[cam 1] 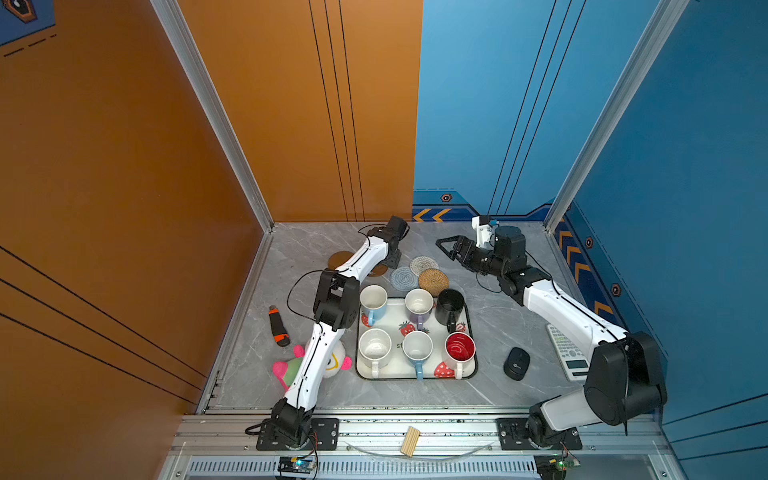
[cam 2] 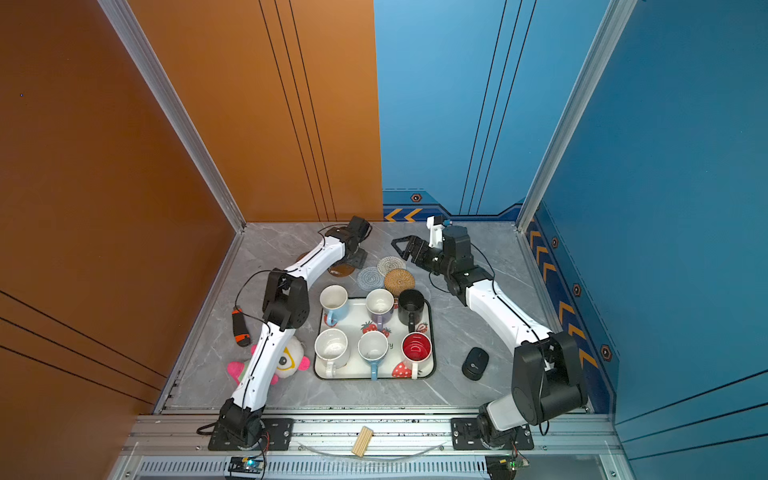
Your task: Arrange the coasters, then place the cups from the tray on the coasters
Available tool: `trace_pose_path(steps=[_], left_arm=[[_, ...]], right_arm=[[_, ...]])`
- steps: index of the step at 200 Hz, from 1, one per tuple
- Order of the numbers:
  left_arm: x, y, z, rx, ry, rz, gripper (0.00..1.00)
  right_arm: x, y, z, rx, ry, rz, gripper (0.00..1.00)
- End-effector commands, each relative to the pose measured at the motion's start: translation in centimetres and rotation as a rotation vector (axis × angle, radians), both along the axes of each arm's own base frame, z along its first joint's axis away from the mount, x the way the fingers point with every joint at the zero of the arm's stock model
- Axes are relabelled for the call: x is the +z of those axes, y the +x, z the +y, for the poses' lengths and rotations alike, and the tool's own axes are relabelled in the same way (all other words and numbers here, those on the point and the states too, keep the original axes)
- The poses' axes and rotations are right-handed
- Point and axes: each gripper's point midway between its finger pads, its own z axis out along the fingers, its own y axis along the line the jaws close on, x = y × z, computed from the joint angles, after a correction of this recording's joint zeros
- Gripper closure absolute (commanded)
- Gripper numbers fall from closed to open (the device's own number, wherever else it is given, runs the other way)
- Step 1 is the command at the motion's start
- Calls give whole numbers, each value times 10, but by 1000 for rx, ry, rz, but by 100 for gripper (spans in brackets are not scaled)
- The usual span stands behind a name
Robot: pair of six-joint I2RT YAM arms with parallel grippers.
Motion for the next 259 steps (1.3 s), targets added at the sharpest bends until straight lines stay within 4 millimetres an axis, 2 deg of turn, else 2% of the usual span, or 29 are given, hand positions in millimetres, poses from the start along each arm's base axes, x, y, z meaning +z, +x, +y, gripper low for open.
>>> trace_pose_path(steps=[1,91,142,168,207,237,248,251,259], left_arm=[[-2,-13,24,10,64,62,12],[5,-11,37,31,77,53,12],[7,-2,39,42,62,33,12],[26,6,32,37,27,-12,12],[74,17,19,21,-36,-110,12],[105,10,-1,-28,-89,-145,12],[111,4,-11,-54,-107,-145,12],[113,3,-14,-63,-112,-144,17],[117,-2,-21,-81,-128,-138,20]], right_arm=[[7,0,6,26,12,-17,14],[10,-3,11,38,7,-24,14],[13,-7,9,36,-1,-29,14],[14,-7,10,34,-4,-30,13],[16,-8,13,41,-5,-32,13],[16,-3,10,42,-40,-21,14],[14,2,8,43,-65,-8,17],[13,3,8,44,-73,-4,18],[10,7,6,48,-94,10,23]])
